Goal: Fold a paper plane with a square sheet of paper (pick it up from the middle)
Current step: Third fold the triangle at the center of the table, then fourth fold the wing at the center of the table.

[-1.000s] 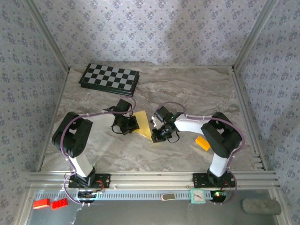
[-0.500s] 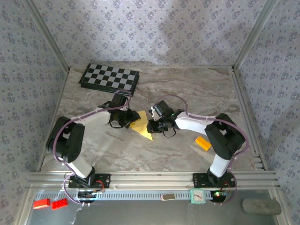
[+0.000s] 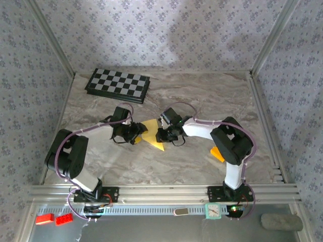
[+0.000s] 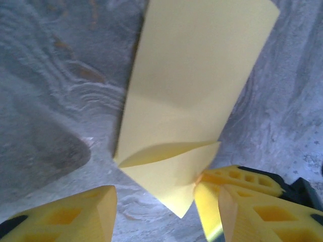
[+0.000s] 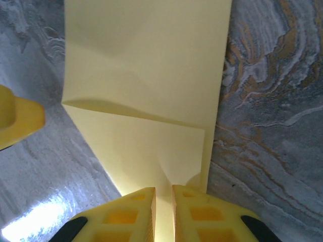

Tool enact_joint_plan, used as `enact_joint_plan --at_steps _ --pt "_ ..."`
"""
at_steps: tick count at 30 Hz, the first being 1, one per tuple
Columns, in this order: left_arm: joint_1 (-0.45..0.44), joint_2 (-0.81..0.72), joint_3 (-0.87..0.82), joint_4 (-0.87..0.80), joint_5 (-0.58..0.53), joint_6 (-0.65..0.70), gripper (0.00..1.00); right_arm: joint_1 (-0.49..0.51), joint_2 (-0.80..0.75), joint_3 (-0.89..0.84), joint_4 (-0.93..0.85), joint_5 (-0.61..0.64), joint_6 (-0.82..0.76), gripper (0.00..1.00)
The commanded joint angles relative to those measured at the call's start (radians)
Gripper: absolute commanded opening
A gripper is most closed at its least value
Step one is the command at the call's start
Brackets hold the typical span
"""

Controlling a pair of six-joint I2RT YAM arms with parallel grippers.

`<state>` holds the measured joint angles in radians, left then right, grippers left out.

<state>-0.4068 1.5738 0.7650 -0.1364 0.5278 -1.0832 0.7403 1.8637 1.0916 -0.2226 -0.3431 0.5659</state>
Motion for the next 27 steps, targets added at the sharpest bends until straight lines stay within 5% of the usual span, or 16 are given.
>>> enact_joint_plan --at_steps 1,27 --pt "-0.001 0.031 -0.004 0.06 0.057 -0.013 0.56 -0.01 0.018 0.026 -0.05 0.027 0.015 0.18" --pt "-0.007 0.062 0.008 0.031 0.052 0.013 0.53 -0.021 0.062 0.036 -0.069 0.015 0.015 0.16"
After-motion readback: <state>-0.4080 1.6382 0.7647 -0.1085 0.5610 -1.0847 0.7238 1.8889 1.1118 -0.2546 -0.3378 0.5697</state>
